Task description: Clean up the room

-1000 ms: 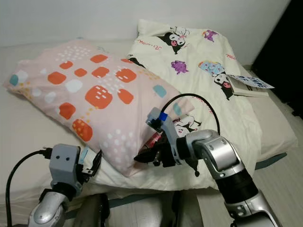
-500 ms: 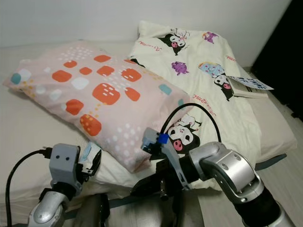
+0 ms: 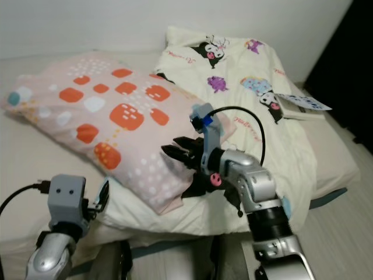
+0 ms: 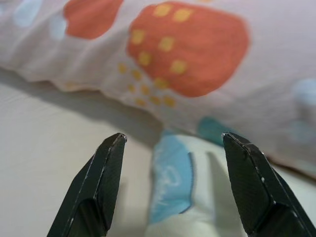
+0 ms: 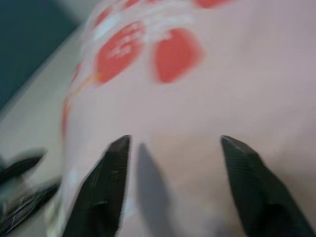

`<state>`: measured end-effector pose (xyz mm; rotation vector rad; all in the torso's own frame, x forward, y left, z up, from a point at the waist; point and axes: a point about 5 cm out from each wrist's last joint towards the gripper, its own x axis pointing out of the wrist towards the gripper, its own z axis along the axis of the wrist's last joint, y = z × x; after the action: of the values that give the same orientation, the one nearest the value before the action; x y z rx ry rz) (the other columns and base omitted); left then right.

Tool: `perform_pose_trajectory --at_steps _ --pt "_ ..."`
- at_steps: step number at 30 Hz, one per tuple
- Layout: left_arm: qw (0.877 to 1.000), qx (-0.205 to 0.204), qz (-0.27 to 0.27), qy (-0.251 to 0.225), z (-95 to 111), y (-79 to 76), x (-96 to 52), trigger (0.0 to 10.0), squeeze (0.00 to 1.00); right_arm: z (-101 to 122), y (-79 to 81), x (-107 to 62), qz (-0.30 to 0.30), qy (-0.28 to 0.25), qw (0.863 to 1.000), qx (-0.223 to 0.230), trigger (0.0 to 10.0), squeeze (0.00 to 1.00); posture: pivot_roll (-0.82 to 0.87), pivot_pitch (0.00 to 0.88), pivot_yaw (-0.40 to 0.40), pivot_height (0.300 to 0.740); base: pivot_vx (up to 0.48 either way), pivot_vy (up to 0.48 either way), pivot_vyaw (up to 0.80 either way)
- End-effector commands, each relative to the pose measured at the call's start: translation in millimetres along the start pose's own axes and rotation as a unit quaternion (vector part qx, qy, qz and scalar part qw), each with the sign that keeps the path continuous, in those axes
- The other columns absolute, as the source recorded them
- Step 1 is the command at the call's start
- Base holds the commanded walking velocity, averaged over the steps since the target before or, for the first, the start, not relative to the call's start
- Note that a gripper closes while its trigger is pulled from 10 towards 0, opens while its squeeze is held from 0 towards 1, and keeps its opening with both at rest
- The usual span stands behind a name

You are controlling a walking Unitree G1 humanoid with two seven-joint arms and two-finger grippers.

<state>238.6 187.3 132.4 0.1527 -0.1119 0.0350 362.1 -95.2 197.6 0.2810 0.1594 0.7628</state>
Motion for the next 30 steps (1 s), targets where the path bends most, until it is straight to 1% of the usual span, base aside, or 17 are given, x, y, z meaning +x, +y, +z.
perform_pose_trajectory --at_steps 1,2,3,5,7,9,10,12,13,14,17,18,19,20,21,26,30 --pt "1.000 -0.005 -0.010 -0.002 0.7 -1.9 -4.3 10.0 0.00 -8.8 -9.5 -1.5 -0.029 -0.005 0.999 0.036 10.0 1.00 0.07 0.250 -0.073 0.581 0.000 0.000 0.00" --pt "1.000 -0.004 -0.017 -0.010 3.1 -3.8 -5.1 10.0 0.00 -14.1 -15.3 0.0 -0.049 -0.016 0.996 0.069 10.0 1.00 0.07 0.250 -0.073 0.581 0.000 0.000 0.00" --pt "1.000 -0.004 -0.017 -0.010 3.1 -3.8 -5.1 10.0 0.00 -14.1 -15.3 0.0 -0.049 -0.016 0.996 0.069 10.0 1.00 0.07 0.250 -0.073 0.581 0.000 0.000 0.00" --pt "0.999 -0.007 -0.037 -0.019 6.9 -9.1 -6.8 10.0 0.00 -22.1 -27.3 0.9 -0.088 -0.050 0.983 0.150 10.0 1.00 0.07 0.259 -0.074 0.581 0.000 0.000 0.00" --pt "0.999 -0.007 -0.037 -0.019 6.9 -9.1 -6.8 10.0 0.00 -22.1 -27.3 0.9 -0.088 -0.050 0.983 0.150 10.0 1.00 0.07 0.259 -0.074 0.581 0.000 0.000 0.00" --pt "0.998 -0.011 -0.058 -0.024 9.9 -14.9 -9.1 10.0 0.00 -29.0 -37.7 3.5 -0.111 -0.098 0.953 0.263 10.0 1.00 0.08 0.269 -0.076 0.581 0.000 0.000 0.00" --pt "0.998 -0.010 -0.064 -0.027 11.5 -16.6 -10.3 10.0 0.00 -33.1 -39.4 5.6 -0.113 -0.111 0.939 0.305 10.0 1.00 0.08 0.280 -0.074 0.581 0.000 0.000 0.00" --pt "0.998 -0.010 -0.064 -0.027 11.5 -16.6 -10.3 10.0 0.00 -33.1 -39.4 5.6 -0.113 -0.111 0.939 0.305 10.0 1.00 0.08 0.280 -0.074 0.581 0.000 0.000 0.00" --pt "0.997 -0.009 -0.069 -0.029 12.8 -17.9 -11.1 10.0 0.00 -36.8 -40.4 7.0 -0.119 -0.115 0.931 0.324 10.0 1.00 0.08 0.280 -0.074 0.581 0.000 0.000 0.00" --pt "0.997 -0.009 -0.069 -0.029 12.8 -17.9 -11.1 10.0 0.00 -36.8 -40.4 7.0 -0.119 -0.115 0.931 0.324 10.0 1.00 0.08 0.280 -0.074 0.581 0.000 0.000 0.00" --pt "0.995 -0.002 -0.095 -0.038 18.2 -24.5 -11.3 10.0 0.00 -48.1 -36.9 15.0 -0.138 -0.081 0.934 0.318 10.0 1.00 0.09 0.304 -0.067 0.581 0.000 0.000 0.00" --pt "0.994 -0.003 -0.101 -0.040 19.9 -26.3 -11.1 10.0 0.00 -51.6 -36.0 17.6 -0.150 -0.067 0.938 0.306 10.0 1.00 0.09 0.304 -0.067 0.581 0.000 0.000 0.00" --pt "0.994 -0.003 -0.104 -0.043 21.5 -27.2 -10.5 10.0 0.00 -53.5 -34.8 19.9 -0.153 -0.059 0.939 0.303 10.0 0.56 0.10 0.310 -0.068 0.581 0.000 0.000 0.00" --pt "0.994 -0.003 -0.104 -0.044 22.6 -27.1 -10.1 10.0 0.00 -54.1 -34.2 21.3 -0.156 -0.057 0.939 0.303 10.0 0.33 0.11 0.320 -0.071 0.581 0.000 0.000 0.00" --pt "0.993 -0.005 -0.105 -0.045 23.6 -27.3 -10.0 10.0 0.00 -55.1 -34.1 22.2 -0.160 -0.054 0.938 0.303 10.0 0.00 0.11 0.320 -0.071 0.581 0.000 0.000 0.00" --pt "0.993 -0.006 -0.111 -0.050 27.4 -27.7 -11.0 10.0 0.00 -55.6 -32.8 25.8 -0.169 -0.047 0.935 0.308 10.0 0.00 0.12 0.327 -0.076 0.581 0.000 0.000 0.00" --pt "0.990 -0.028 -0.125 -0.062 34.2 -30.4 -13.6 10.0 0.00 -54.3 -28.7 30.8 -0.165 -0.038 0.937 0.306 10.0 0.00 0.12 0.330 -0.082 0.581 0.000 0.000 0.00"
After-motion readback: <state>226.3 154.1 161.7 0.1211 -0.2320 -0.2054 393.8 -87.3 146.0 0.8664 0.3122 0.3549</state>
